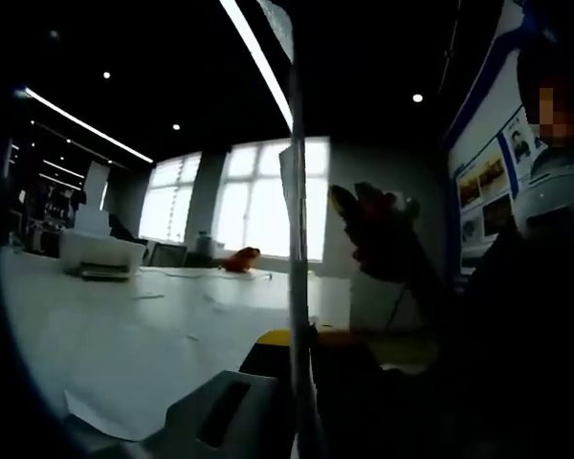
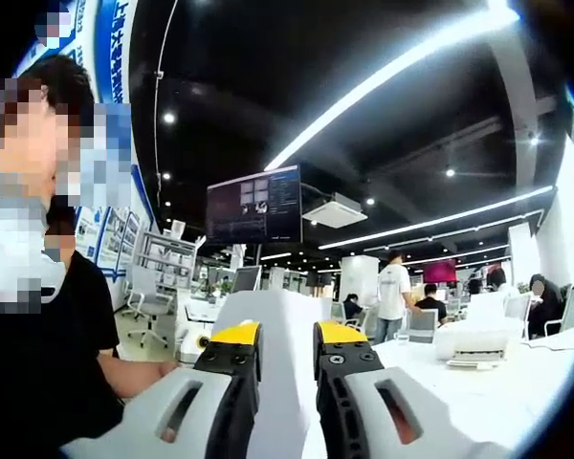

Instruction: Organize the stack of printing papers by aligning and flattening the scattered papers on the table

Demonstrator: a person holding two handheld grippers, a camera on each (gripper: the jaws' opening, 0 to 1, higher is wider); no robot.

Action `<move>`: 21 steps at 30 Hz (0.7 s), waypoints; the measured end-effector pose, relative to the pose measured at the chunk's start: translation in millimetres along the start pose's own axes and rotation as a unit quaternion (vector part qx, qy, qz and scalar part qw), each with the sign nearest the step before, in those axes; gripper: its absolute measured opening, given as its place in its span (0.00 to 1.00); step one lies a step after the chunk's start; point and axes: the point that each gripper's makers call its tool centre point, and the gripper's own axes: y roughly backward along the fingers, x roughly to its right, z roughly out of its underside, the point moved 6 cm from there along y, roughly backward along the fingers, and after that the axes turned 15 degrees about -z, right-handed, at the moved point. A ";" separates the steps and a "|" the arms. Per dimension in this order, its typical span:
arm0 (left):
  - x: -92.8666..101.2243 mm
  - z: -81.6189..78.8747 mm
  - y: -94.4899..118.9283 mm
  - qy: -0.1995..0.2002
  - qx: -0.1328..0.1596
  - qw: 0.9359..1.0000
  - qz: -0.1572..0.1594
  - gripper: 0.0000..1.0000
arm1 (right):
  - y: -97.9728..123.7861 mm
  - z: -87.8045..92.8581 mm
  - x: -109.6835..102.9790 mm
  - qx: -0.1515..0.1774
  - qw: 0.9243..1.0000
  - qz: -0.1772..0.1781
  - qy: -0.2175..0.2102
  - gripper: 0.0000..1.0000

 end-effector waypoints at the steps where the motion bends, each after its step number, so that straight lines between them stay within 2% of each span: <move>1: -1.5 0.5 -0.6 0.000 -0.001 1.000 -0.002 0.06 | -0.1 0.2 -0.4 0.000 1.000 0.000 0.000 0.16; 15: -28.7 16.6 -8.6 -0.025 -0.041 0.998 -0.044 0.06 | 1.8 2.2 -1.3 -0.002 1.000 0.004 0.000 0.15; 21: -38.2 16.4 -6.7 -0.028 -0.039 0.997 -0.060 0.06 | 3.0 4.0 -0.4 -0.005 1.000 0.006 -0.003 0.15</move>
